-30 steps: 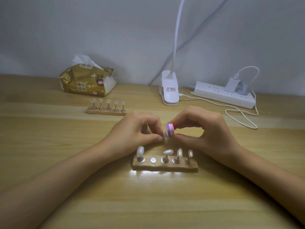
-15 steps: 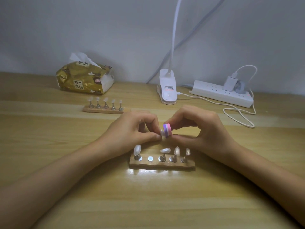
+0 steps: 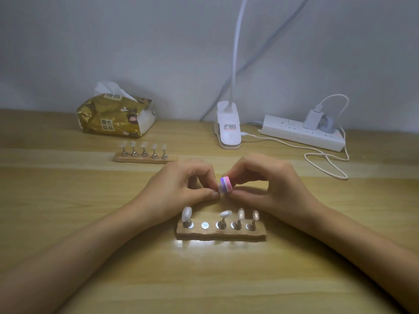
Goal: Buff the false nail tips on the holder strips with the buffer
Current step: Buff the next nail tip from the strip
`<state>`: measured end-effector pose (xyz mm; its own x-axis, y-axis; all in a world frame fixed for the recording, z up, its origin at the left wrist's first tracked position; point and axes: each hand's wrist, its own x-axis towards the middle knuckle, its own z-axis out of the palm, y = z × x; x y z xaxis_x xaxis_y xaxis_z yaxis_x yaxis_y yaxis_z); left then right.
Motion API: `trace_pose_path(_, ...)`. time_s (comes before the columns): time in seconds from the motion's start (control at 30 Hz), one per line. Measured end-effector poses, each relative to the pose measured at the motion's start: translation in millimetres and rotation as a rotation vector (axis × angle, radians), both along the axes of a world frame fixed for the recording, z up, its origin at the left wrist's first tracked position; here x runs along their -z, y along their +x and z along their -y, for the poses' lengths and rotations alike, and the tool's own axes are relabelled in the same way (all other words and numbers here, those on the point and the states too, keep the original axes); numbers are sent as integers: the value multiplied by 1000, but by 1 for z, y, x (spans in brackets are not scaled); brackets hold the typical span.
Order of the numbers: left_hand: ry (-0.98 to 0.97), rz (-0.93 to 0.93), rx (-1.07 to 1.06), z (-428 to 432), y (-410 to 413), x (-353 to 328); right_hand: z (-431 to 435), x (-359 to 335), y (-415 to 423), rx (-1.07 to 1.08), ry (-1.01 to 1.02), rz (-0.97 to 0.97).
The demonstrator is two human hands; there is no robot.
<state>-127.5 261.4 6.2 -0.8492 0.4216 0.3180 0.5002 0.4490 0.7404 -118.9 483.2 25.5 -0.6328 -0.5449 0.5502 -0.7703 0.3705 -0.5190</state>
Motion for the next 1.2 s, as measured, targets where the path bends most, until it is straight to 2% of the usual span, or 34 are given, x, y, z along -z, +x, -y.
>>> trace_pose_path(0.13, 5, 3, 11, 0, 1, -1, 0, 0, 1, -14, -4, -69)
trace_pose_path(0.27, -4, -10, 9, 0, 2, -1, -1, 1, -2, -12, 42, -15)
trace_pose_path(0.37, -8, 1, -5, -1, 3, -2, -1, 0, -1, -19, 14, -72)
trace_pose_path(0.5, -7, 4, -6, -1, 2, -1, -3, 0, -2, -17, 31, -10)
trace_pose_path(0.6, -10, -4, -8, -1, 2, -1, 0, 1, -1, -22, 3, -86)
trace_pose_path(0.7, 10, 11, -7, -1, 2, 0, -2, 1, -4, -12, 63, -47)
trace_pose_path(0.83, 1, 3, -4, -1, 2, -1, 0, 2, -2, -3, 40, -173)
trace_pose_path(1.2, 10, 3, 8, -1, 2, -1, -2, 3, -2, 11, 5, -50)
